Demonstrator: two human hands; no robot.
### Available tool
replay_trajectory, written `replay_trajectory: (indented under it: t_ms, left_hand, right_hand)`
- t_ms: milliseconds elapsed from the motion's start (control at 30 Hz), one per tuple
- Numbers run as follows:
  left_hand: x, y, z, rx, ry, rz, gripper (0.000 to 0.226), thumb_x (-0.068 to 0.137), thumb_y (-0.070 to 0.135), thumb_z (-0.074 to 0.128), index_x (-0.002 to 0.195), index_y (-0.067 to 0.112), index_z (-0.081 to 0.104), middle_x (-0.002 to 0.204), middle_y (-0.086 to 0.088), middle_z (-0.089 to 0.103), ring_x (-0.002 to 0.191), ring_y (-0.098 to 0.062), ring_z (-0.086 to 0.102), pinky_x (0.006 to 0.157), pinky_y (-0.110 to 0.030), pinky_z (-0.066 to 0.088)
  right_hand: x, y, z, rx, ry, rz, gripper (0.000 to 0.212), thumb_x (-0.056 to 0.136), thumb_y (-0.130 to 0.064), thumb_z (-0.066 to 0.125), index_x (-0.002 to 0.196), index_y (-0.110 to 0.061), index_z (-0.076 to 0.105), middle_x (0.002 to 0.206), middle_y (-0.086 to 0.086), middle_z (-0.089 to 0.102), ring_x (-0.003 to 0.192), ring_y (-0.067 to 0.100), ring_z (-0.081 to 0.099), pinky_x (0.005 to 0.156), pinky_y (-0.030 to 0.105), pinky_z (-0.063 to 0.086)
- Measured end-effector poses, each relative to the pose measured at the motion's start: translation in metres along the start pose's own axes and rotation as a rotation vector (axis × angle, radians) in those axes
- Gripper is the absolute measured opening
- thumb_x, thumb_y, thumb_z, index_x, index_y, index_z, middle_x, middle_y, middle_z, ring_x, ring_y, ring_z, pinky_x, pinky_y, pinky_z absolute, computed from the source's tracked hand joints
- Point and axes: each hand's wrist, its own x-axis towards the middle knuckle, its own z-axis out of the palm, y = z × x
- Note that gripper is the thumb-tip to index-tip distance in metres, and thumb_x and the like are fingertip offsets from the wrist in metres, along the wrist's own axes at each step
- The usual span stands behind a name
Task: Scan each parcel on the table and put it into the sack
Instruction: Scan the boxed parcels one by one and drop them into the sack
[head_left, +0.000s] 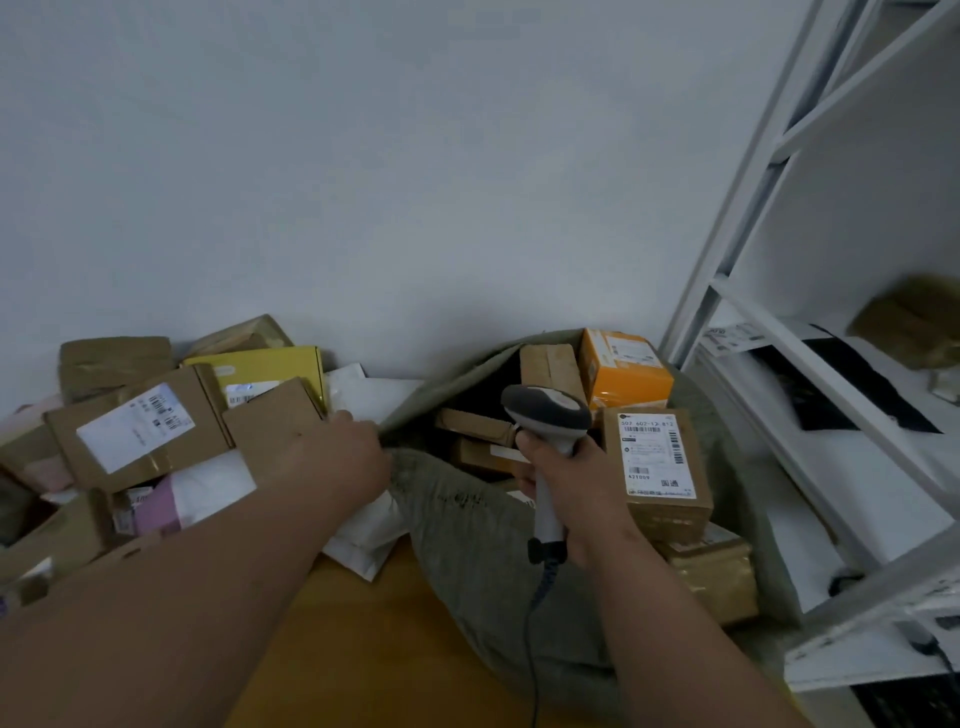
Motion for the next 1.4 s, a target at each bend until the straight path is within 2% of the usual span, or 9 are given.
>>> replay_trajectory:
  t_ms: [167, 267, 400, 667, 800, 967, 1133, 1267, 1400]
  left_hand:
    - [-0.026, 0.008, -0.006, -0.488, 0.154, -0.213, 0.041, 0.092, 0.026, 0.053, 0.128, 0.007, 0.047, 0.133, -0.016, 0.046, 0.115, -0.036, 0.051, 0.083, -0.037, 0.040]
    - [-0.045, 0.013, 0.000, -0.574, 0.149, -0.208, 0.050, 0.095, 0.028, 0.051, 0.142, 0.014, 0.041, 0.146, -0.013, 0.038, 0.128, -0.035, 0.043, 0.098, -0.042, 0.039]
    - [-0.070, 0.017, 0.011, -0.562, 0.095, -0.195, 0.054, 0.098, 0.034, 0.047, 0.149, 0.022, 0.033, 0.155, -0.002, 0.029, 0.135, -0.031, 0.038, 0.106, -0.045, 0.034]
    - [-0.094, -0.023, 0.021, -0.606, 0.149, -0.286, 0.051, 0.092, 0.037, 0.054, 0.141, 0.024, 0.046, 0.149, -0.005, 0.035, 0.128, -0.032, 0.045, 0.105, -0.046, 0.039]
    - [-0.105, -0.055, 0.026, -0.651, 0.167, -0.324, 0.051, 0.093, 0.033, 0.053, 0.141, 0.020, 0.046, 0.148, -0.010, 0.035, 0.129, -0.032, 0.044, 0.105, -0.045, 0.040]
    - [-0.130, -0.125, 0.037, -0.649, 0.153, -0.374, 0.051, 0.093, 0.039, 0.052, 0.141, 0.022, 0.046, 0.147, -0.008, 0.041, 0.129, -0.029, 0.046, 0.103, -0.042, 0.041]
    - [-0.159, -0.226, 0.066, -0.655, 0.087, -0.490, 0.057, 0.082, 0.053, 0.038, 0.127, 0.025, 0.057, 0.132, -0.006, 0.053, 0.116, -0.030, 0.052, 0.097, -0.045, 0.046]
    - [-0.185, -0.287, 0.086, -0.699, 0.079, -0.598, 0.044, 0.091, 0.043, 0.050, 0.132, 0.026, 0.054, 0.133, -0.008, 0.051, 0.118, -0.031, 0.052, 0.098, -0.043, 0.045]
    - [-0.202, -0.333, 0.114, -0.781, 0.029, -0.660, 0.047, 0.088, 0.049, 0.050, 0.130, 0.029, 0.055, 0.126, -0.008, 0.056, 0.113, -0.030, 0.055, 0.096, -0.048, 0.049]
  right_hand:
    - [-0.030, 0.015, -0.016, -0.052, -0.070, 0.068, 0.014, 0.089, -0.021, 0.073, 0.098, -0.020, 0.062, 0.088, 0.008, 0.068, 0.083, 0.024, 0.067, 0.087, 0.044, 0.057]
    - [-0.042, 0.030, -0.022, -0.118, -0.130, 0.173, 0.020, 0.090, -0.022, 0.072, 0.106, -0.016, 0.062, 0.087, 0.008, 0.069, 0.080, 0.025, 0.067, 0.085, 0.046, 0.058]
    - [-0.057, 0.044, -0.020, -0.165, -0.226, 0.282, 0.026, 0.089, -0.021, 0.074, 0.110, -0.015, 0.059, 0.102, 0.014, 0.069, 0.072, 0.024, 0.071, 0.067, 0.036, 0.060]
    - [-0.075, 0.032, 0.010, -0.087, -0.028, 0.015, 0.021, 0.089, -0.016, 0.071, 0.107, -0.017, 0.060, 0.088, 0.009, 0.066, 0.073, 0.023, 0.067, 0.071, 0.042, 0.060]
    - [-0.091, 0.023, 0.041, -0.125, -0.059, -0.060, 0.013, 0.088, -0.020, 0.072, 0.086, -0.025, 0.060, 0.081, 0.005, 0.069, 0.079, 0.027, 0.072, 0.075, 0.044, 0.060]
    - [-0.113, 0.043, 0.107, -0.155, -0.194, 0.060, 0.013, 0.090, -0.017, 0.069, 0.101, -0.011, 0.066, 0.087, 0.011, 0.070, 0.063, 0.015, 0.069, 0.054, 0.026, 0.056]
    - [-0.138, 0.085, 0.198, -0.091, -0.279, 0.209, 0.018, 0.091, -0.011, 0.068, 0.103, 0.003, 0.065, 0.080, 0.017, 0.067, 0.068, 0.027, 0.069, 0.062, 0.036, 0.059]
    - [-0.154, 0.120, 0.259, -0.135, -0.278, 0.259, 0.019, 0.090, -0.016, 0.070, 0.090, 0.003, 0.070, 0.081, 0.022, 0.070, 0.075, 0.034, 0.068, 0.077, 0.053, 0.060]
    - [-0.168, 0.148, 0.299, -0.185, -0.269, 0.271, 0.023, 0.090, -0.018, 0.072, 0.095, 0.004, 0.071, 0.087, 0.025, 0.072, 0.070, 0.029, 0.068, 0.068, 0.042, 0.061]
